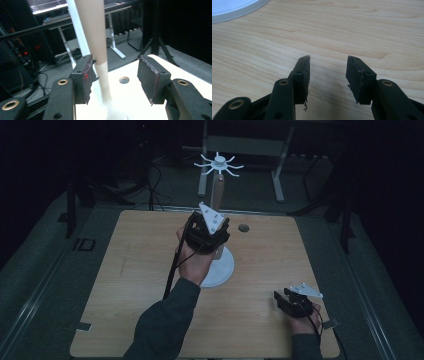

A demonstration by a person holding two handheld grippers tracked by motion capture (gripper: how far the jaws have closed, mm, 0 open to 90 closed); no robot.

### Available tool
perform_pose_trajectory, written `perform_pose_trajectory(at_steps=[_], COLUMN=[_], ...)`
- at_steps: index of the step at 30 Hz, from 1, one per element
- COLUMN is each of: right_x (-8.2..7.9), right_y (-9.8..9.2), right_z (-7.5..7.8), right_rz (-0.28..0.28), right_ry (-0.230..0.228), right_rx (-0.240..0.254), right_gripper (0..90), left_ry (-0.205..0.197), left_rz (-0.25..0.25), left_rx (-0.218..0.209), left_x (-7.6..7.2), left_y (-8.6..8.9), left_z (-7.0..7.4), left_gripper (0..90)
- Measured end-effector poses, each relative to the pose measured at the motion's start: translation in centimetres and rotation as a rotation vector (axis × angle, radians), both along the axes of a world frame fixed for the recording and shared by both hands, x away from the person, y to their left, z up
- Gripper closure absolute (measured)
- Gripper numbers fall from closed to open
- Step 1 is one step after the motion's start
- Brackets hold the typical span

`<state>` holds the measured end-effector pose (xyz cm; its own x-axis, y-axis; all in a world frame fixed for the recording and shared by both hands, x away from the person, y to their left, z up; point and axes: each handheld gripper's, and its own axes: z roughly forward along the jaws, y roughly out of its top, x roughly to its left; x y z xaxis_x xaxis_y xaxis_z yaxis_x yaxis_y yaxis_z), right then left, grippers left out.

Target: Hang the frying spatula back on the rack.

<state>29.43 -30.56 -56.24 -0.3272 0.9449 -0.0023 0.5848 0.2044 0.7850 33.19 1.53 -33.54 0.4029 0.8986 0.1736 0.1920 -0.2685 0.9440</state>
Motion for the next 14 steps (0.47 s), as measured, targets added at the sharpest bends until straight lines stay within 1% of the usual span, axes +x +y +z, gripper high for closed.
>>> perform_pose_trajectory(at_steps=[2, 7, 9, 11, 12, 14], right_x=[0.0, -0.1, -0.1, -0.1, -0.1, -0.1], right_y=[0.0, -0.2, -0.3, -0.3, -0.3, -0.4], right_z=[0.0, 0.0, 0.0, 0.0, 0.0, 0.0], right_rz=[-0.003, -0.008, -0.009, -0.010, -0.011, -0.013], right_ry=[0.001, 0.000, 0.000, 0.000, 0.001, 0.002], right_rx=[0.003, 0.006, 0.006, 0.005, 0.004, 0.003], right_gripper=[53.9, 53.9, 53.9, 53.8, 53.8, 53.5], left_ry=[0.017, 0.069, 0.087, 0.109, 0.121, 0.152], left_rz=[-0.013, -0.059, -0.075, -0.089, -0.093, -0.109], left_rx=[-0.007, -0.051, -0.054, -0.067, -0.079, -0.082], left_x=[-0.1, -0.4, -0.6, -0.9, -1.1, -1.5], left_y=[0.2, 0.9, 1.2, 1.7, 1.9, 2.5], left_z=[-0.2, -1.0, -1.4, -2.1, -2.6, -3.8], left_gripper=[47.0, 47.0, 47.0, 46.9, 46.9, 46.9])
